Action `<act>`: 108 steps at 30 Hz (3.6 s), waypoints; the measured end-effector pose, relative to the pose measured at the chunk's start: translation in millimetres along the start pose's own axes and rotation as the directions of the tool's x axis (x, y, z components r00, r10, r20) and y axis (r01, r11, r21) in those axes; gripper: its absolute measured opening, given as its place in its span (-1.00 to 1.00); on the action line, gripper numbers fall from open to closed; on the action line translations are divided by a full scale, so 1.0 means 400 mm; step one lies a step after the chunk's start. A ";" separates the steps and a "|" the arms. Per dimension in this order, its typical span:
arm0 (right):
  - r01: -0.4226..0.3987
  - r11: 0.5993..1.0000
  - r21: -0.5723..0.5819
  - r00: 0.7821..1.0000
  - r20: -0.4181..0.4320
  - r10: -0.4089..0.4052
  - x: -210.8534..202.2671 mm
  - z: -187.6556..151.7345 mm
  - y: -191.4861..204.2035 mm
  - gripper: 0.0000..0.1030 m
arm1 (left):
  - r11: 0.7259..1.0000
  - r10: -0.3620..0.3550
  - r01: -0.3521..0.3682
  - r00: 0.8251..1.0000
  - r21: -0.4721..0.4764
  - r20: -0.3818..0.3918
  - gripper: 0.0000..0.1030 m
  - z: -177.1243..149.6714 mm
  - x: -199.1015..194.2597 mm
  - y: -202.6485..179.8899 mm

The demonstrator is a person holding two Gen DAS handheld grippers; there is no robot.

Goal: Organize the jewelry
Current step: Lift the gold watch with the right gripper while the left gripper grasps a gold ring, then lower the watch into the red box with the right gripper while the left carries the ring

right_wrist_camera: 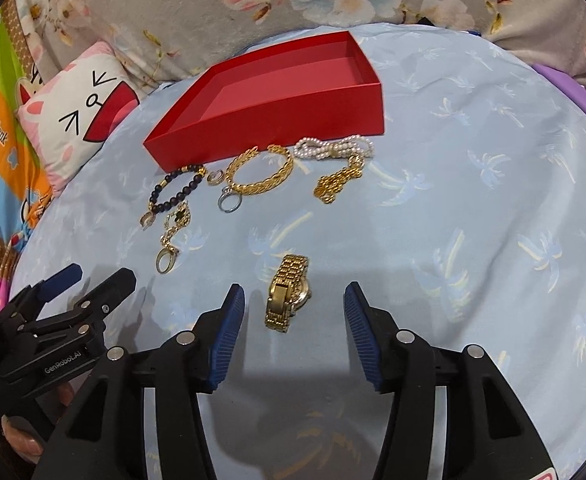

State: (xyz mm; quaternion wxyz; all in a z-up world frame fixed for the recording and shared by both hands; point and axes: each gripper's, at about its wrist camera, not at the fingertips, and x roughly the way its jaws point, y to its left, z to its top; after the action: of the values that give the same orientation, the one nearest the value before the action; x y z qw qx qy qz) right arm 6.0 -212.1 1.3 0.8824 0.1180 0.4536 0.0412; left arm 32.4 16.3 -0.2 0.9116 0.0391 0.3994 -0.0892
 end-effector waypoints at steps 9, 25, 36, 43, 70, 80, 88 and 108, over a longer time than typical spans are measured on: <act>0.013 1.000 -0.010 1.000 -0.005 -0.013 0.002 -0.005 0.001 -0.75 | 1.000 0.002 -0.002 1.000 0.021 0.004 0.89 -0.002 0.001 -0.014; -0.015 1.000 0.025 0.999 0.045 0.014 -0.050 0.005 -0.035 -0.79 | 0.994 -0.003 0.007 0.999 0.111 -0.036 0.65 0.026 0.045 -0.116; -0.042 0.998 0.040 0.998 0.045 0.040 -0.051 0.008 -0.059 -0.79 | 0.997 -0.015 0.019 0.999 0.080 -0.049 0.09 0.032 0.063 -0.119; -0.043 0.998 0.041 0.998 0.042 0.041 -0.050 0.007 -0.060 -0.79 | 0.993 -0.036 0.041 0.998 0.113 -0.042 -0.46 0.028 0.055 -0.143; -0.083 0.996 -0.016 0.988 0.128 0.084 -0.156 0.143 -0.046 -0.79 | 0.989 -0.141 0.139 0.990 0.057 0.029 -0.63 0.143 -0.045 -0.053; -0.017 0.997 -0.074 0.973 0.228 0.033 -0.181 0.358 -0.016 -0.79 | 0.989 -0.139 0.132 0.983 0.061 0.118 -0.63 0.283 -0.044 -0.027; -0.024 0.998 -0.053 0.986 0.161 0.032 -0.027 0.523 -0.011 -0.79 | 0.988 -0.144 0.135 0.979 0.071 0.146 -0.63 0.371 0.008 -0.031; 0.091 0.993 -0.069 0.992 -0.083 -0.097 0.387 0.782 -0.067 -0.79 | 0.992 -0.110 0.105 0.991 0.063 0.075 -0.63 0.521 0.261 -0.052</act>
State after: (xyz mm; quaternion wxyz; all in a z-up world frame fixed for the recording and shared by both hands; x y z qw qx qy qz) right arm 349.2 -263.6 47.8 0.8664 0.0657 0.4946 0.0195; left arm 248.0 -47.4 64.3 0.9189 0.0411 0.3620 -0.1514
